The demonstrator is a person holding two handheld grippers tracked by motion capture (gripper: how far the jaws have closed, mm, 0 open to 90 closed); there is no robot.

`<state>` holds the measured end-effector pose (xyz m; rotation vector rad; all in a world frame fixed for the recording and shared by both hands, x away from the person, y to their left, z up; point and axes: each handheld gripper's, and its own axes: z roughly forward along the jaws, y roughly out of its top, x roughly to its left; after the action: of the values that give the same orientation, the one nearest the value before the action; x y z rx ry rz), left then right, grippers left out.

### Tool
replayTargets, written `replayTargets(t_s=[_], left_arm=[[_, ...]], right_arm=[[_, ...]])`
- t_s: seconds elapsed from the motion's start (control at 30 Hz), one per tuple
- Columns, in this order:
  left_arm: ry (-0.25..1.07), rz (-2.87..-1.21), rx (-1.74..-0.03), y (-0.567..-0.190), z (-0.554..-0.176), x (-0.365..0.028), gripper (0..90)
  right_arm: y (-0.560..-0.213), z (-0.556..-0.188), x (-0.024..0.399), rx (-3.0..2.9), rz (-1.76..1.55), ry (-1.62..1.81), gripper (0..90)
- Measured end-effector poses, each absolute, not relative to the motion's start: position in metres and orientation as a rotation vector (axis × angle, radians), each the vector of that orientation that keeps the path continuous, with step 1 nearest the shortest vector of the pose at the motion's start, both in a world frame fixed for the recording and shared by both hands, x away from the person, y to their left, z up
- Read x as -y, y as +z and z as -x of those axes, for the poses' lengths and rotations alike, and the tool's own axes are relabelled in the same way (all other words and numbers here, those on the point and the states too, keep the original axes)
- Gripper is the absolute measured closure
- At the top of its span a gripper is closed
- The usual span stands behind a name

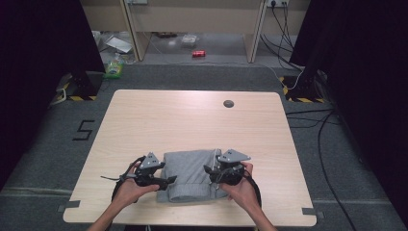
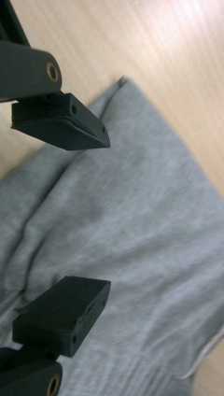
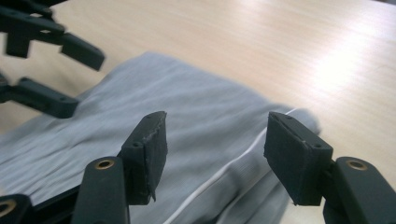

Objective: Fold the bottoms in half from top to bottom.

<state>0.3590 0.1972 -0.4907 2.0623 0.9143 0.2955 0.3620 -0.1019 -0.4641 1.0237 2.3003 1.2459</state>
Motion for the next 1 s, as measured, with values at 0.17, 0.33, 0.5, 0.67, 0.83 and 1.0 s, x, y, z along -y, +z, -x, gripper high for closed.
replayTargets(t_s=[0.17,0.33,0.5,0.67,0.83,1.0], left_arm=[[0.306,-2.071,-0.928,-0.499,-0.377,-0.188,26.9],[0.260,-2.093,-0.941,-0.515,-0.382,-0.192,26.9],[0.270,-2.106,-0.934,-0.514,-0.381,-0.194,27.6],[0.280,-2.082,-0.949,-0.510,-0.382,-0.198,26.3],[0.297,-2.041,-0.980,-0.504,-0.384,-0.204,25.8],[0.300,-2.033,-1.007,-0.504,-0.386,-0.207,25.4]], right_arm=[[-0.476,-0.393,0.096,-2.354,-1.037,1.265,41.0],[-0.501,-0.403,0.110,-2.384,-1.135,1.229,45.8],[-0.500,-0.402,0.112,-2.391,-1.139,1.244,41.3],[-0.489,-0.400,0.113,-2.350,-1.144,1.253,36.2],[-0.486,-0.402,0.118,-2.303,-1.178,1.252,34.5],[-0.487,-0.404,0.120,-2.288,-1.196,1.217,34.2]])
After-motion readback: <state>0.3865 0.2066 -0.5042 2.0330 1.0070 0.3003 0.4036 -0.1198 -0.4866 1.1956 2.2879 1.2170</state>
